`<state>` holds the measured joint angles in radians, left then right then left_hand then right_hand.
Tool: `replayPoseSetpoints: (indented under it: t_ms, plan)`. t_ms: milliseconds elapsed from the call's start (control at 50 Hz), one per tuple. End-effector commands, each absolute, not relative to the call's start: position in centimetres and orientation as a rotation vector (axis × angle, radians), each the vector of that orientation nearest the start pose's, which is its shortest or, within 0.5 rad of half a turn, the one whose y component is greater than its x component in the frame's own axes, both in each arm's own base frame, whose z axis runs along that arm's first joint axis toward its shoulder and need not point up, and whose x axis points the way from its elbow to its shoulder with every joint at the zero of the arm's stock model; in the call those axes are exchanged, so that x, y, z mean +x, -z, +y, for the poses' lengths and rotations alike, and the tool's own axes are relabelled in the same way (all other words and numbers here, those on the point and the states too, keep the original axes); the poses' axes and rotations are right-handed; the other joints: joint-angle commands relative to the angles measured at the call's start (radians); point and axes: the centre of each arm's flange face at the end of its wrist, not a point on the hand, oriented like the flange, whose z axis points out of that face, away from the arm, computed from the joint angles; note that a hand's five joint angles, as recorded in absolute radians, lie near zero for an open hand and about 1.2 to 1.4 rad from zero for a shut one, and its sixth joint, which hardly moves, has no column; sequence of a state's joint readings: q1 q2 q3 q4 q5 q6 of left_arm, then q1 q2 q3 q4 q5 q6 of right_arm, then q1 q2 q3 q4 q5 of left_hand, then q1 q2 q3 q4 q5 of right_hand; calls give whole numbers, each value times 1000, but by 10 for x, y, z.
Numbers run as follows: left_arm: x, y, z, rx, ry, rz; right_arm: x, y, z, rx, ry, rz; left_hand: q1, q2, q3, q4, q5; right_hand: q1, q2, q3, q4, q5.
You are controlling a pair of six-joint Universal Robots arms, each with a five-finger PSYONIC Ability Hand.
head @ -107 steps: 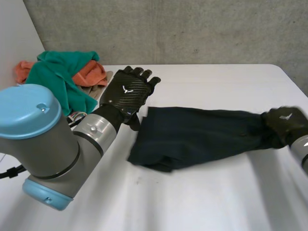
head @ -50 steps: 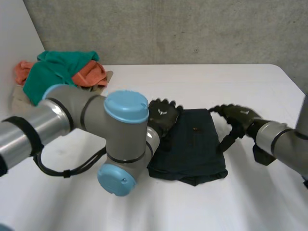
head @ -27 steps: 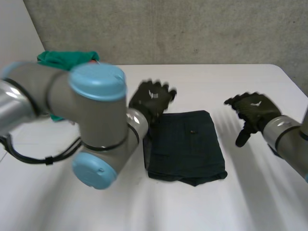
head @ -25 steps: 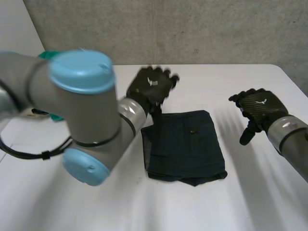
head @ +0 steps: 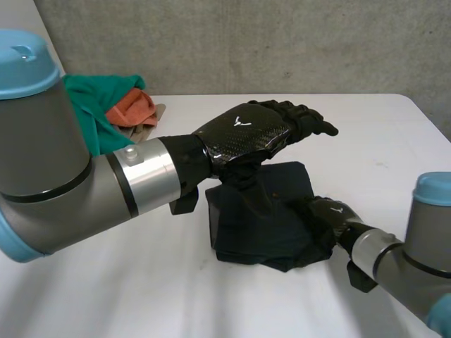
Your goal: Fold the laundry.
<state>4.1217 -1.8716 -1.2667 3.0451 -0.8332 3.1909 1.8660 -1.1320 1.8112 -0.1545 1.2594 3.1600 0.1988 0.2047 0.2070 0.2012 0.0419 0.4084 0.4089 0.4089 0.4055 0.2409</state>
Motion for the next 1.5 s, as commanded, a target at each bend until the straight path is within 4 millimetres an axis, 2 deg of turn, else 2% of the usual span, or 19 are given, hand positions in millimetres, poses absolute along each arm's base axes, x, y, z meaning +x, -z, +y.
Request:
replayPoseSetpoints:
  t_ms: [20,220,380,540,600,740,780,800,820,840,1020,1080,1100,1160,1220,1320,1380,1400,1500]
  plan:
    - [-349,-295,-172,-1121,-1356,-1439,246,-118,-265,-539,1434,2341,12,6,4,9,-6,988,987,987,991,981]
    - [-348,-293,-173,-1117,-1358,-1446,227,-162,-328,-425,1784,2297,9,3,1,6,-9,988,987,987,991,981]
    - [-348,-295,-174,-1116,-1371,-1436,148,-167,-428,-306,2014,2431,9,3,1,6,-9,988,987,987,991,981]
    - [-349,-300,-171,-1119,-1382,-1420,77,-152,-502,-112,2082,2528,6,0,-2,4,-12,988,987,987,991,981]
    - [-349,-300,-171,-1118,-1380,-1420,39,-141,-523,-25,2077,2592,6,0,-2,4,-12,988,987,987,991,981]
    - [-350,-299,-169,-1119,-1373,-1420,7,-132,-539,47,2101,2618,9,3,1,6,-9,988,987,987,991,981]
    - [-350,-300,-169,-1115,-1373,-1422,4,-131,-539,48,2098,2622,12,6,4,9,-6,988,987,987,991,981]
    - [-349,-300,-170,-1112,-1377,-1424,3,-131,-538,49,2089,2627,12,6,4,9,-6,611,611,611,614,604]
    - [-349,-302,-174,-1098,-1403,-1436,4,-131,-538,46,2086,2626,12,6,4,9,-6,29,28,28,32,22]
    - [-349,-302,-174,-1096,-1407,-1437,6,-134,-538,38,2090,2618,12,6,4,9,-6,-234,-234,-234,-231,-241]
    - [-346,-320,-202,-990,-1611,-1485,32,-184,-524,-135,2110,2578,15,9,6,12,-3,-234,-234,-234,-231,-241]
    - [-339,-331,-224,-916,-1750,-1499,43,-203,-516,-191,2134,2528,12,6,4,9,-6,-234,-234,-234,-231,-241]
    - [-336,-333,-232,-890,-1787,-1509,52,-224,-508,-227,2187,2468,12,6,4,9,-6,-234,-234,-234,-231,-241]
    - [-321,-337,-271,-786,-1945,-1550,66,-251,-493,-276,2268,2377,12,6,4,9,-6,-234,-234,-234,-231,-241]
    - [-308,-335,-310,-711,-2044,-1583,93,-275,-467,-374,2370,2235,12,6,4,9,-6,-234,-234,-234,-231,-241]
    - [-266,-318,-378,-636,-2164,-1692,143,-278,-407,-614,2397,2114,15,9,6,12,-3,-234,-234,-234,-231,-241]
    - [-239,-293,-420,-642,-2237,-1782,169,-272,-372,-755,2352,2084,15,9,6,12,-3,-234,-234,-234,-231,-241]
    - [-235,-287,-427,-660,-2253,-1798,183,-266,-349,-853,2314,2074,15,9,6,12,-3,-234,-234,-234,-231,-241]
    - [-201,-234,-485,-764,-2372,-1928,210,-237,-289,-1102,2182,2075,0,-6,-8,-2,-18,-234,-234,-234,-231,-241]
